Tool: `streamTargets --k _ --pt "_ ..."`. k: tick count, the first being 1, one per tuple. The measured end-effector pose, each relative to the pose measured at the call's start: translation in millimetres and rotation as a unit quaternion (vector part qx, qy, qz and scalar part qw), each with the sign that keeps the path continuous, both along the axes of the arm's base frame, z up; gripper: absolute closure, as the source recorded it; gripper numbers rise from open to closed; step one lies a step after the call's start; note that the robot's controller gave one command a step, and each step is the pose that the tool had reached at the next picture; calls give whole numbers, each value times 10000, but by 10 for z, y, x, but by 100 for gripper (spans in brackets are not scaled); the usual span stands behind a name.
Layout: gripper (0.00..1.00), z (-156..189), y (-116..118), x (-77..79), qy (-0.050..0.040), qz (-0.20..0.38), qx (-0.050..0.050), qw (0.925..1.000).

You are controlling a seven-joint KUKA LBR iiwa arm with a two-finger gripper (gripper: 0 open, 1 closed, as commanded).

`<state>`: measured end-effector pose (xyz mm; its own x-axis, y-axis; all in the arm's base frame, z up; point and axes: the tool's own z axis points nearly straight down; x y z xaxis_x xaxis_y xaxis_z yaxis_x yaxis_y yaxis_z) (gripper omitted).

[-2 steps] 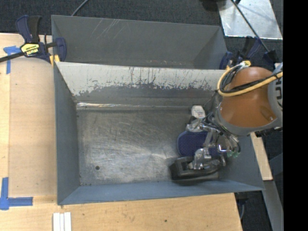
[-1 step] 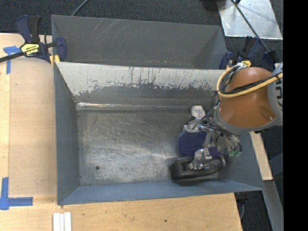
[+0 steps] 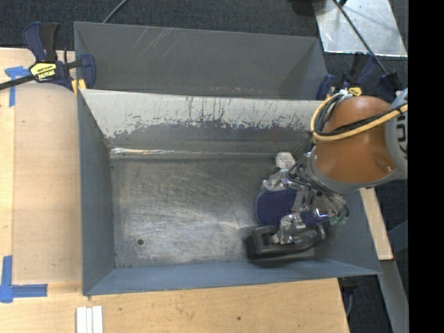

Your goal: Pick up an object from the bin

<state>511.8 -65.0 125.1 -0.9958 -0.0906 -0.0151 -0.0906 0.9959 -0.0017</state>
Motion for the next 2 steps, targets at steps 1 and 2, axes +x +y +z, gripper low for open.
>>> streamTargets --k 1,2 --pt "0 3 0 4 -9 -58 -3 10000" --pt "0 -2 6 5 -4 258 -1 9997"
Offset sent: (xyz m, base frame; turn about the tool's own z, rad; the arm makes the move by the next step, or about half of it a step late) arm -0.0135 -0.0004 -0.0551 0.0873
